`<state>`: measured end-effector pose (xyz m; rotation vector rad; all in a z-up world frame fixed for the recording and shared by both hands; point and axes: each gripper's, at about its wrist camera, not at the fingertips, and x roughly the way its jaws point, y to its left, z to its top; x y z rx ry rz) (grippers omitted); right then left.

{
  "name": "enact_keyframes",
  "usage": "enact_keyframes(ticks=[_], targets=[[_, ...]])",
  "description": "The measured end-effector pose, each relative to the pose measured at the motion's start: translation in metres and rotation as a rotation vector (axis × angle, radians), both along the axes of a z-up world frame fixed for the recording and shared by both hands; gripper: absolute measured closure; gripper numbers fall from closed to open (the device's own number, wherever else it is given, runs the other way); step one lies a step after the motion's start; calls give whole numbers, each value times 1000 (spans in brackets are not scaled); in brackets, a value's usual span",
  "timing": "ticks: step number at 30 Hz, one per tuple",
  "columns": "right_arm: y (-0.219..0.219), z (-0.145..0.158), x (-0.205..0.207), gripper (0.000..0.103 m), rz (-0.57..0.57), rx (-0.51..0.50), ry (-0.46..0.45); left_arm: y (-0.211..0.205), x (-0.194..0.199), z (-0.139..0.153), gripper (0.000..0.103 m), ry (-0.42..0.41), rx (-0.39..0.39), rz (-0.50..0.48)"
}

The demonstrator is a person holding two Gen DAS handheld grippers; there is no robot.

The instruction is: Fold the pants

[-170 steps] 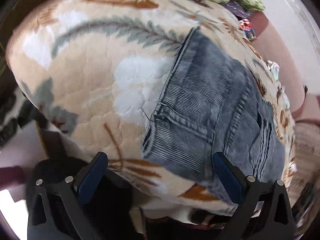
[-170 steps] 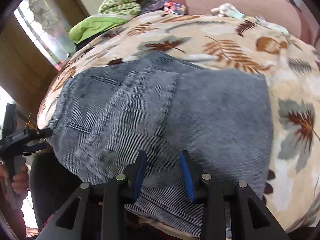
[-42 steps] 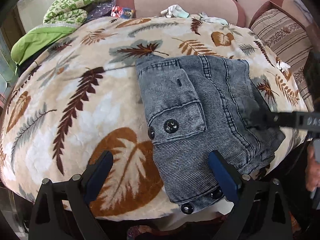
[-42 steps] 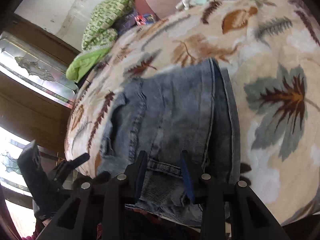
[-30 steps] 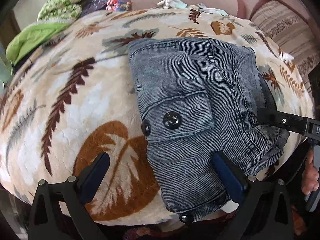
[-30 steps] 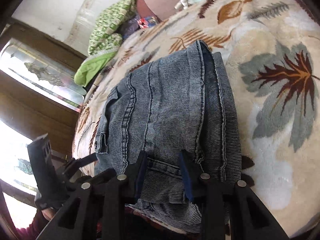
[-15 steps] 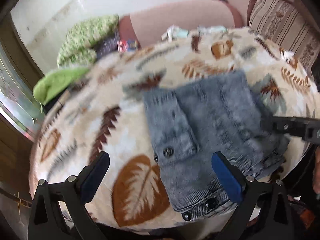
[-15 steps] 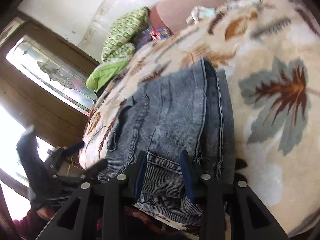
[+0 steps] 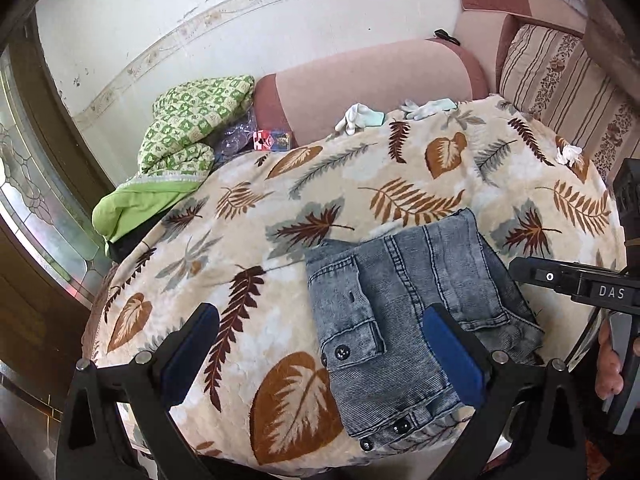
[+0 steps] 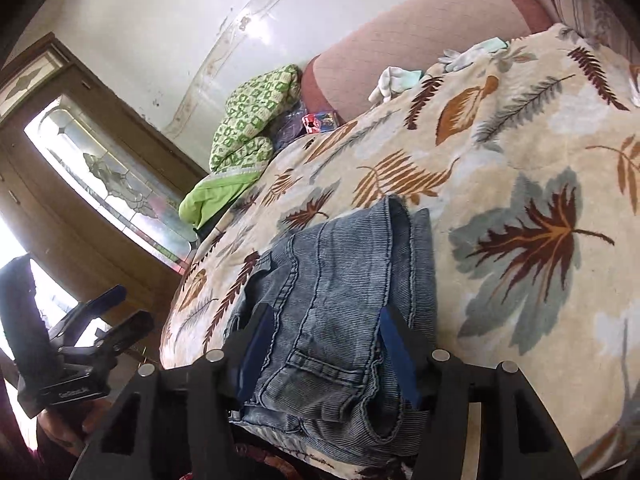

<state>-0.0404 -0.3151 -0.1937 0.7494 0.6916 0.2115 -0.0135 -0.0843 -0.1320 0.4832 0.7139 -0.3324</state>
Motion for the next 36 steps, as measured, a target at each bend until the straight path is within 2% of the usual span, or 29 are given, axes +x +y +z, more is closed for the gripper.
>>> enact_keyframes(ticks=[10, 19, 22, 28, 32, 36], targets=[[-8, 1, -3, 43, -28, 23, -11, -9, -3, -1, 1, 4, 16, -9], [-12, 2, -7, 42, -45, 28, -13, -9, 3, -13, 1, 27, 44, 6], [-12, 2, -7, 41, -50, 17, -5, -7, 8, -19, 1, 45, 49, 22], [-5, 2, -4, 41, -35, -10, -3, 9, 27, -37, 1, 131, 21, 78], [6, -10, 7, 41, 2, -39, 78, 19, 42, -61, 1, 190, 41, 139], [14, -28, 18, 40, 21, -80, 195, 21, 48, -93, 1, 263, 91, 149]])
